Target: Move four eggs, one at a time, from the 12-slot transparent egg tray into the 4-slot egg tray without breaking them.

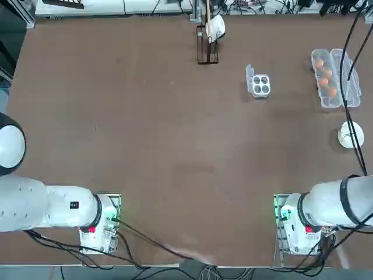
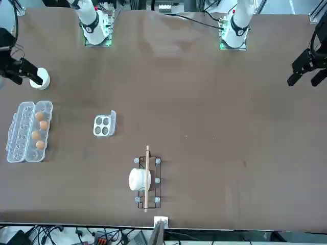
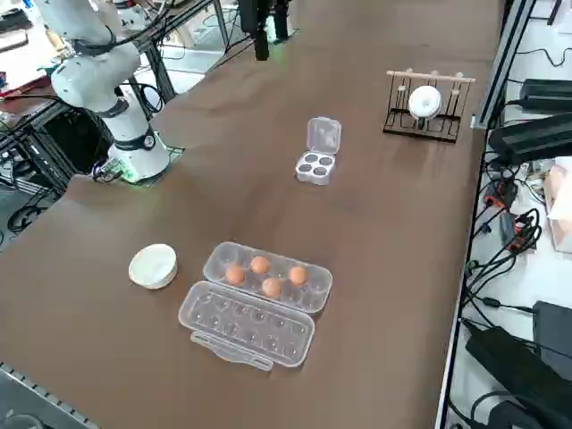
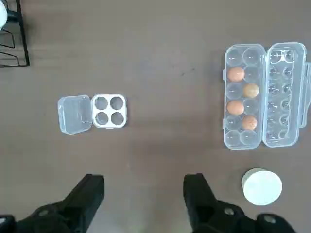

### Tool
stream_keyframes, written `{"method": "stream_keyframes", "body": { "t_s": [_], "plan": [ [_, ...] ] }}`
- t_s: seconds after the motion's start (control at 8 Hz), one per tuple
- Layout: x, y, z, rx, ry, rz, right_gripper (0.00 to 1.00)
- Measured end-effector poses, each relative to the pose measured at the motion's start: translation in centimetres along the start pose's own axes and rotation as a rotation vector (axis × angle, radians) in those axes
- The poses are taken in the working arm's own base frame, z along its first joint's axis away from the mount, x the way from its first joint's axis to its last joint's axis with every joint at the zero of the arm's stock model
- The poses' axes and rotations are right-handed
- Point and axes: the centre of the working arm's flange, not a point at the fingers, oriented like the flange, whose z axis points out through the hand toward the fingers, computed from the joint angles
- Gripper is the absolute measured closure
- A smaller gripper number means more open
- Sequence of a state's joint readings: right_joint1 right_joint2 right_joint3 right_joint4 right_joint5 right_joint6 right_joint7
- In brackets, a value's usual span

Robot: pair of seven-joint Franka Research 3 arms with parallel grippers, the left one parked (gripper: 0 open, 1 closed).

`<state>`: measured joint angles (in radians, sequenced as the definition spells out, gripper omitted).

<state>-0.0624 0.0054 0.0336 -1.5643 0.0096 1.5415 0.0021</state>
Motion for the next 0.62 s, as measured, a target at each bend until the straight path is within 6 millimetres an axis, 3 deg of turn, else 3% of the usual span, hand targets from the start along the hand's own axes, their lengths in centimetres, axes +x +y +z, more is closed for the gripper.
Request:
{"method": "stream_keyframes", "body": {
  "t_s": [0.62],
  "plan": [
    [0.14, 0.06, -0.08, -0.012, 0.009, -0.001, 0.0]
  ]
}}
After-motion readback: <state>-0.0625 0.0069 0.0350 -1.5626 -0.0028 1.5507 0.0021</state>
